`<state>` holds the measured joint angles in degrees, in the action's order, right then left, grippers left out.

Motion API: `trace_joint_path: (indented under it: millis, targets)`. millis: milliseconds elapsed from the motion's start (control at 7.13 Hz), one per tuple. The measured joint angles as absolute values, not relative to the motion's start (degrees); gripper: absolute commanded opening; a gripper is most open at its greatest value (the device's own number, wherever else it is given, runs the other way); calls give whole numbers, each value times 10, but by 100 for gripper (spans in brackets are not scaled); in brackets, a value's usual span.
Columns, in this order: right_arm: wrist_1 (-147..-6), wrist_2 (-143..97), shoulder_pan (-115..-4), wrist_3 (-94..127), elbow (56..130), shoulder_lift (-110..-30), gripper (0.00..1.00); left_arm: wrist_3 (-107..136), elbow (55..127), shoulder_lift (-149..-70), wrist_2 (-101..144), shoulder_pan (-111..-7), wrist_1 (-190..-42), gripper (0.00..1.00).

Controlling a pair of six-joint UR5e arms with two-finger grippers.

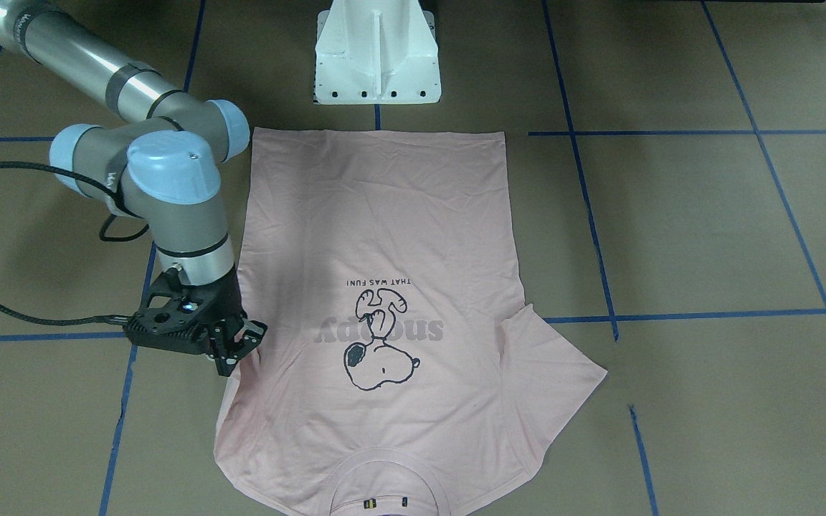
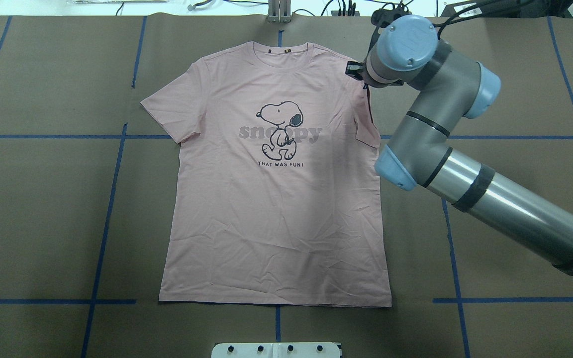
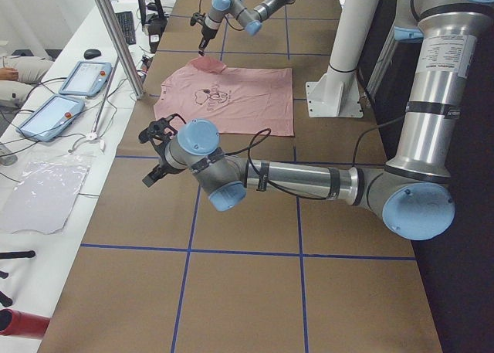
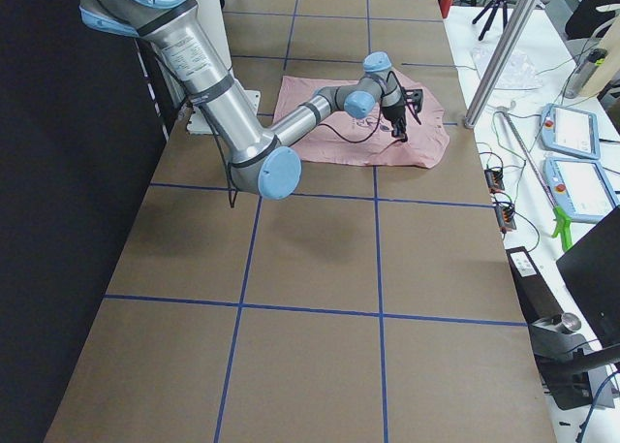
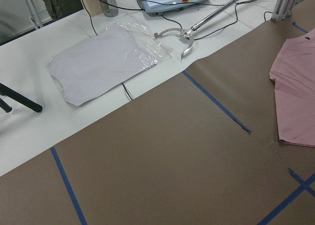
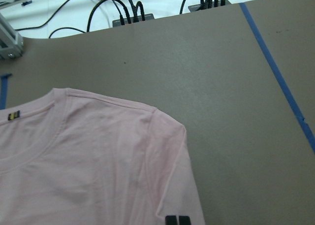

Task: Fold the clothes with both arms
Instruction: 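Press the right gripper on the shirt's sleeve nearest it, folding it inward, then fold the other sleeve inward with the left gripper while the right gripper withdraws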

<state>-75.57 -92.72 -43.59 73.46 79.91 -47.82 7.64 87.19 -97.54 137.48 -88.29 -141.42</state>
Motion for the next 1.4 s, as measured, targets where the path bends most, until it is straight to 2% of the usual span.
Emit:
trace_joint_path:
  millis: [140,281,421,701,982,1122,1403]
  targets:
    - [-765,-899,-419,755,763,-443,0,76,872,-974,1375,-883,-1414,100]
    - [-766,-876,-405,764,730,-416,70,76,871,-974,1375,-883,-1414,100]
    - [-765,-863,-395,768,713,-403,100,76,871,-974,1375,-883,-1415,100]
    - [-764,-865,-393,765,704,-388,100,78,871,-975,1375,-877,-1414,100]
    - [-780,-953,-439,702,707,-376,100,116,864,-987,1366,-832,-1410,100]
    - [-788,-1010,-479,640,714,-383,100,170,860,-1006,1345,-798,-1409,93]
    - [-780,-1132,-570,479,761,-454,100,326,848,-1050,1259,-718,-1408,69]
